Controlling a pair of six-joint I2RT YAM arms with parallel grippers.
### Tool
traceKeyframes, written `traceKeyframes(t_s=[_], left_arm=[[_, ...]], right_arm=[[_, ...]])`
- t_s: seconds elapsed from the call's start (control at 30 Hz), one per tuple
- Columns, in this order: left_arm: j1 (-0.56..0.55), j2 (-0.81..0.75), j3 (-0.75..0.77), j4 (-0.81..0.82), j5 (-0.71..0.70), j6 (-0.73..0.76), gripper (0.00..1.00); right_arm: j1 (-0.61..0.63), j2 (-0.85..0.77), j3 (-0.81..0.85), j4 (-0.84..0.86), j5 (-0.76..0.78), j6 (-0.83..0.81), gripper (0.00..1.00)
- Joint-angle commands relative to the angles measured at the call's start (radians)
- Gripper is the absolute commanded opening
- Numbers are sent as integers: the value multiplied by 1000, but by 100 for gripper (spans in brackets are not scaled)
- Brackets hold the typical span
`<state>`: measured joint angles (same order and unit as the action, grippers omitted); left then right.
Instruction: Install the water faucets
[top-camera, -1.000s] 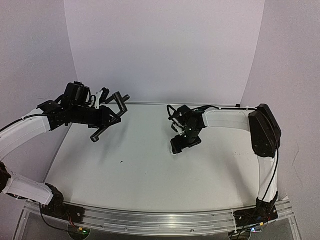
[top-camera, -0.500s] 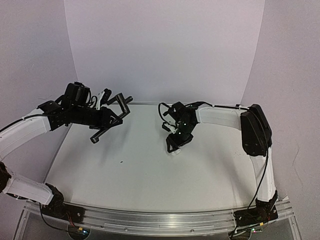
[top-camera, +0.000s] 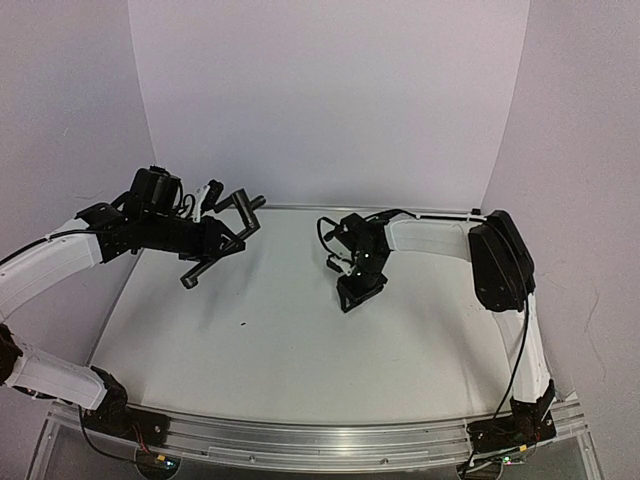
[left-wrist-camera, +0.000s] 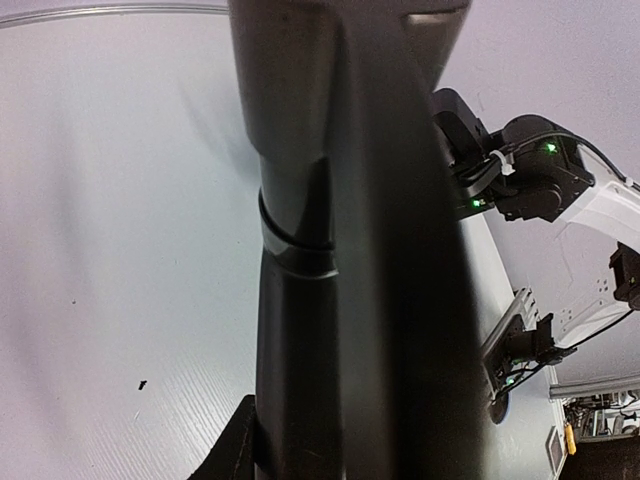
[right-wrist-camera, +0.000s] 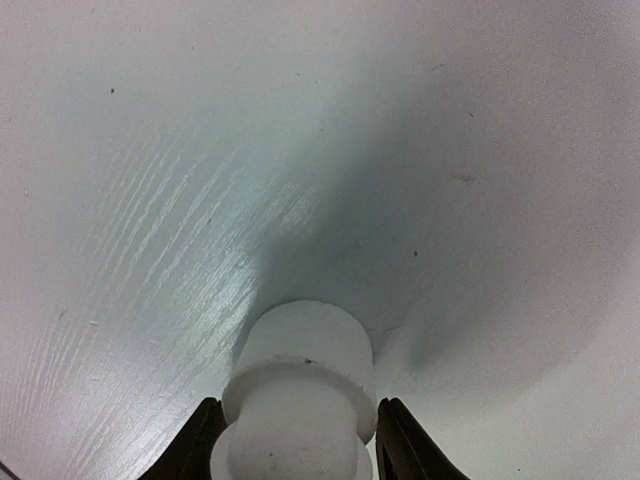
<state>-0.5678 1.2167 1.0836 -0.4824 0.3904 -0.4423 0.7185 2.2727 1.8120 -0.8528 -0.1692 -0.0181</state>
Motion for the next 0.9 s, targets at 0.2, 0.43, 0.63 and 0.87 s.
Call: traceKeyframes(t_s=[0.2,0.43,0.63,0.87], left_arm=[[2,-13,9,55,2,29,0],[2,-18,2,61,102,64,0],[2,-57,-16,99,259,98,0],[2,-91,-18,137,462,128,0]], right_arm=[[1,41,75,-25,34,10,38],[1,6,119,-44,-27,-33,0],[-3,-131,207,-47,-131,-176,0],[-13,-345,271,-63,-312,-332,0]])
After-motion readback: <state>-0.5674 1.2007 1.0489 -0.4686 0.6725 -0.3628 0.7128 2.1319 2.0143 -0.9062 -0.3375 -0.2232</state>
